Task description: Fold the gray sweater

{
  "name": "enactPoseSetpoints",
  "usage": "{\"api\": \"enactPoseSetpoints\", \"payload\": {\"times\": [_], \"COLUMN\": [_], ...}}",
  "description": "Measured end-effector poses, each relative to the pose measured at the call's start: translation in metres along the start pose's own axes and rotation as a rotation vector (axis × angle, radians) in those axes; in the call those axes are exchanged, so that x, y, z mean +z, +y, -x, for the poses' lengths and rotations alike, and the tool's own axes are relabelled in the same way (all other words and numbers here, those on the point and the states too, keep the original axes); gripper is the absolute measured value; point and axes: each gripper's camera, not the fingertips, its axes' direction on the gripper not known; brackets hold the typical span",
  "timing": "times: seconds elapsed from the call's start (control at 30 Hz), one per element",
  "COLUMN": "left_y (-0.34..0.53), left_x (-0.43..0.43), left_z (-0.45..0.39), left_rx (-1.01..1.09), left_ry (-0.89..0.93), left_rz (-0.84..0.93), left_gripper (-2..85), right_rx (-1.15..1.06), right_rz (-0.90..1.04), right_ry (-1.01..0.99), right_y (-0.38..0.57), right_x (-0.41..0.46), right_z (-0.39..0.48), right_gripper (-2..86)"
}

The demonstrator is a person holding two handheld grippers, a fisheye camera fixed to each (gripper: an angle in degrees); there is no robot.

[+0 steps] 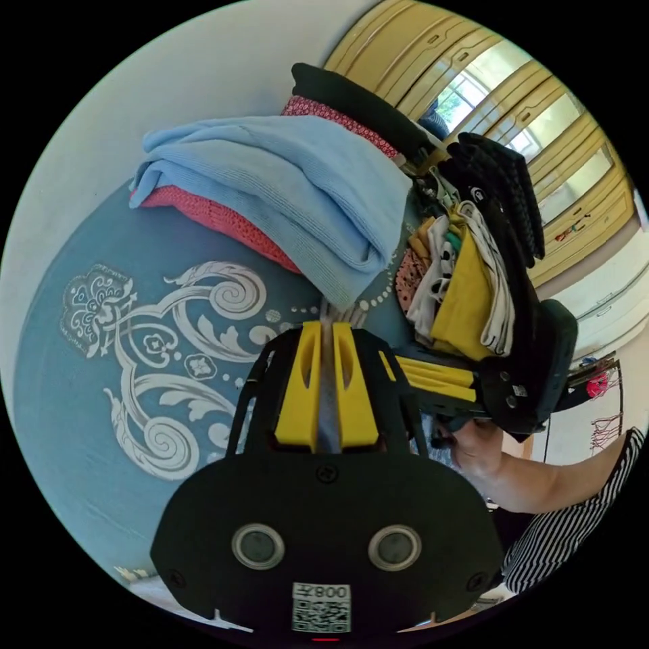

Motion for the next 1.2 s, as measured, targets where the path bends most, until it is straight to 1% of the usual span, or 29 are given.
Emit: {"api": "enactPoseSetpoints", "payload": {"times": [0.1, 0.2, 0.3, 0.37, 0.4, 0.47, 0.6, 0.73, 0.83, 0.93, 1.07, 1.2], "left_y": [0.006, 0.019, 0.034, 0.048, 0.052, 0.070, 0.114, 0.192, 0.261, 0.332, 0.424, 0.485], "left_x": [-0.022, -0.059, -0.111, -0.161, -0.173, -0.222, -0.293, -0.369, -0.405, -0.420, -0.423, -0.415], "left_z": [-0.011, -0.020, -0.028, -0.035, -0.037, -0.047, -0.068, -0.084, -0.086, -0.083, -0.075, -0.066], "left_rx": [-0.009, -0.013, 0.006, 0.039, 0.047, 0.080, 0.102, 0.069, -0.020, -0.158, -0.345, -0.475], "left_ry": [0.087, 0.126, 0.181, 0.202, 0.211, 0.236, 0.202, 0.145, 0.110, 0.082, 0.093, 0.135], "left_rz": [-0.082, -0.171, -0.278, -0.351, -0.366, -0.421, -0.494, -0.586, -0.636, -0.680, -0.753, -0.784], "left_gripper": [3.4, 3.0, 2.8, 2.7, 2.7, 2.7, 2.7, 2.7, 2.8, 2.9, 3.1, 3.4], "right_rx": [-0.008, -0.035, -0.091, -0.169, -0.189, -0.253, -0.373, -0.508, -0.578, -0.642, -0.701, -0.749], "right_rz": [0.002, -0.090, -0.193, -0.270, -0.282, -0.312, -0.315, -0.229, -0.130, -0.034, 0.102, 0.200], "right_ry": [-0.017, -0.146, -0.294, -0.388, -0.420, -0.576, -0.740, -0.871, -0.946, -0.953, -0.936, -0.864], "right_y": [0.005, 0.017, 0.029, 0.038, 0.041, 0.048, 0.059, 0.083, 0.106, 0.134, 0.170, 0.193], "right_x": [0.005, -0.018, -0.056, -0.087, -0.093, -0.110, -0.121, -0.103, -0.072, -0.032, 0.034, 0.093], "right_z": [0.001, 0.005, 0.015, 0.031, 0.036, 0.057, 0.102, 0.167, 0.215, 0.260, 0.306, 0.332], "right_gripper": [1.4, 1.0, 0.7, 0.6, 0.6, 0.5, 0.5, 0.5, 0.5, 0.6, 0.7, 0.7]}}
